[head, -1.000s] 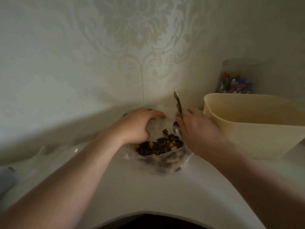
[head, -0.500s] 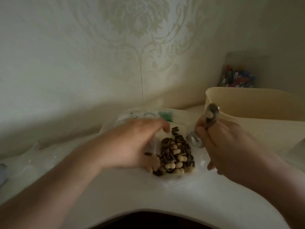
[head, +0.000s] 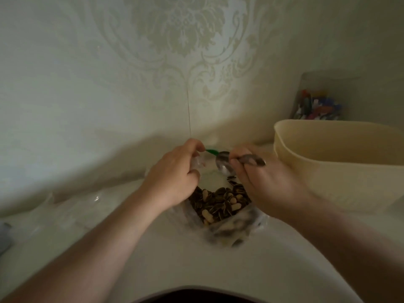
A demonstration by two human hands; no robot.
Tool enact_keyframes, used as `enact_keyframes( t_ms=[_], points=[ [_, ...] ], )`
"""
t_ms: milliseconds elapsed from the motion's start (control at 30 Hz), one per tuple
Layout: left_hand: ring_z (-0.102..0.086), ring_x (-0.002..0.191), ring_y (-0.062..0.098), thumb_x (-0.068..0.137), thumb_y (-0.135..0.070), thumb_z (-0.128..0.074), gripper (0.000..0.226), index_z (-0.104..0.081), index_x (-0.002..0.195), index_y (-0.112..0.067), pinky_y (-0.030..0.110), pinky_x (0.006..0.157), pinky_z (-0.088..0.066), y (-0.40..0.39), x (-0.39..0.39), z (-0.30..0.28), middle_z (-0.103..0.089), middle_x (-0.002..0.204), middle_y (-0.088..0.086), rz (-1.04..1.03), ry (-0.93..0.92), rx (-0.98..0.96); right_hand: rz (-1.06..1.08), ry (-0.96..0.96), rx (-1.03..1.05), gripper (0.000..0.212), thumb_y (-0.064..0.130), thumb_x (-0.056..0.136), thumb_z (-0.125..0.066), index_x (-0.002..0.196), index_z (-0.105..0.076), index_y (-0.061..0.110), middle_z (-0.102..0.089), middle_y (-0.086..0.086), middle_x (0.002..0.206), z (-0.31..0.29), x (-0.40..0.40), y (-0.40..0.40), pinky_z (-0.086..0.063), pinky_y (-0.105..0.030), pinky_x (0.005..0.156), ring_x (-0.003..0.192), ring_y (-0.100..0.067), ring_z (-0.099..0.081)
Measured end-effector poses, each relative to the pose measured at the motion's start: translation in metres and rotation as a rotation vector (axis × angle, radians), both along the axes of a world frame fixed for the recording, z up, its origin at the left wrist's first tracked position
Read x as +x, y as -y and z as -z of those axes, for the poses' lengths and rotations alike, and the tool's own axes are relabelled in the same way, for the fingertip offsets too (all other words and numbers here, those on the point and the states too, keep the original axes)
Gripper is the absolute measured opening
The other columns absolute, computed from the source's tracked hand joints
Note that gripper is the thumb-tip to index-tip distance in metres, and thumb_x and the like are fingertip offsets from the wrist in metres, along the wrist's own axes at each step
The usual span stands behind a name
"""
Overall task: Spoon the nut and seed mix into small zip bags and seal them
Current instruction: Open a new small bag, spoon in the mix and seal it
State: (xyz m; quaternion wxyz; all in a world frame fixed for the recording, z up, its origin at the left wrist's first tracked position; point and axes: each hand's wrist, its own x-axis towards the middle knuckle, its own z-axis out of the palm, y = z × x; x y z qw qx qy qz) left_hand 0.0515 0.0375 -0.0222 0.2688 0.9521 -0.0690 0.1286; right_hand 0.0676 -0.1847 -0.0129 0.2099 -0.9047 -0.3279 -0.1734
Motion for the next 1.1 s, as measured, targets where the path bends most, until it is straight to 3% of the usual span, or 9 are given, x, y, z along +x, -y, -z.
enact_keyframes(
  t_ms=[100, 300, 433, 567, 700, 800, 933, 1033, 1100],
  points=[
    [-0.053, 0.121, 0.009, 0.093, -0.002, -0.059, 0.067, -0.039, 0.146, -0.037, 0.024, 0.087, -0.048, -0.004, 0.015, 0.005, -0.052, 0.147, -0.01, 0.003, -0.079, 0.045, 0.033, -0.006, 0.136, 0.025, 0.029, 0.111, -0.035, 0.109, -0.06, 0.023, -0.055, 0.004, 0.098, 0.021, 0.004, 0.002, -0.053, -0.044, 0.068, 0.077, -0.018, -0.058],
    [-0.047, 0.134, 0.015, 0.078, 0.005, -0.064, 0.079, -0.042, 0.141, -0.039, 0.038, 0.098, -0.052, -0.008, 0.036, -0.005, -0.043, 0.15, -0.014, 0.138, -0.07, 0.152, 0.071, 0.044, 0.216, 0.034, 0.039, 0.109, -0.029, 0.103, -0.058, 0.022, -0.055, 0.009, 0.093, 0.019, 0.006, 0.001, -0.05, -0.037, 0.067, 0.076, -0.012, -0.055],
    [-0.055, 0.108, 0.014, 0.084, -0.01, -0.066, 0.045, -0.056, 0.117, -0.039, 0.035, 0.085, -0.053, -0.008, 0.011, -0.016, -0.055, 0.118, -0.013, 0.16, -0.132, 0.39, 0.04, 0.013, 0.335, 0.031, 0.036, 0.108, -0.034, 0.09, -0.057, 0.024, -0.057, 0.012, 0.079, 0.008, -0.009, 0.011, -0.046, -0.034, 0.068, 0.076, -0.009, -0.055],
    [-0.053, 0.081, 0.006, 0.09, -0.042, -0.057, 0.009, -0.053, 0.083, -0.038, 0.025, 0.067, -0.044, -0.004, -0.043, -0.024, -0.051, 0.083, -0.017, 0.319, 0.037, 0.566, -0.017, -0.084, 0.354, 0.036, 0.05, 0.103, -0.031, 0.084, -0.053, 0.029, -0.062, 0.009, 0.072, -0.006, -0.026, 0.022, -0.046, -0.03, 0.06, 0.071, -0.011, -0.061],
    [-0.059, 0.069, 0.004, 0.094, -0.045, -0.058, 0.017, -0.058, 0.083, -0.033, 0.03, 0.06, -0.051, -0.002, -0.068, -0.019, -0.06, 0.076, -0.013, 0.331, -0.223, 0.526, -0.106, -0.159, 0.306, 0.039, 0.049, 0.108, -0.031, 0.081, -0.051, 0.03, -0.063, 0.019, 0.075, -0.012, -0.038, 0.024, -0.046, -0.029, 0.056, 0.067, -0.011, -0.062],
    [-0.062, 0.065, 0.008, 0.095, -0.048, -0.058, 0.022, -0.06, 0.084, -0.03, 0.04, 0.059, -0.054, 0.001, -0.071, -0.016, -0.064, 0.073, -0.008, 0.311, -0.356, 0.473, -0.123, -0.222, 0.267, 0.039, 0.044, 0.106, -0.039, 0.077, -0.054, 0.023, -0.061, 0.008, 0.066, -0.009, -0.04, 0.023, -0.048, -0.039, 0.058, 0.061, -0.015, -0.059],
    [-0.071, 0.088, 0.008, 0.095, -0.051, -0.066, 0.022, -0.069, 0.097, -0.029, 0.042, 0.082, -0.059, -0.004, -0.061, -0.036, -0.074, 0.094, -0.01, 0.338, -0.517, 0.313, -0.12, -0.226, 0.285, 0.039, 0.041, 0.106, -0.042, 0.077, -0.056, 0.02, -0.063, 0.001, 0.065, -0.01, -0.042, 0.021, -0.048, -0.045, 0.059, 0.059, -0.018, -0.06],
    [-0.071, 0.082, 0.007, 0.091, -0.038, -0.075, 0.005, -0.071, 0.091, -0.034, 0.039, 0.079, -0.058, -0.007, -0.045, -0.046, -0.075, 0.088, -0.013, 0.217, -0.341, -0.027, -0.082, -0.209, 0.409, 0.037, 0.045, 0.105, -0.041, 0.081, -0.059, 0.023, -0.066, 0.004, 0.071, -0.01, -0.038, 0.019, -0.048, -0.034, 0.062, 0.066, -0.016, -0.063],
    [-0.069, 0.076, 0.007, 0.091, -0.036, -0.073, 0.005, -0.069, 0.093, -0.035, 0.037, 0.075, -0.058, -0.004, -0.033, -0.044, -0.073, 0.085, -0.012, 0.115, -0.199, -0.026, -0.04, -0.156, 0.385, 0.037, 0.046, 0.105, -0.039, 0.084, -0.059, 0.024, -0.063, 0.005, 0.071, -0.007, -0.032, 0.018, -0.048, -0.03, 0.063, 0.071, -0.013, -0.063]
  ],
)
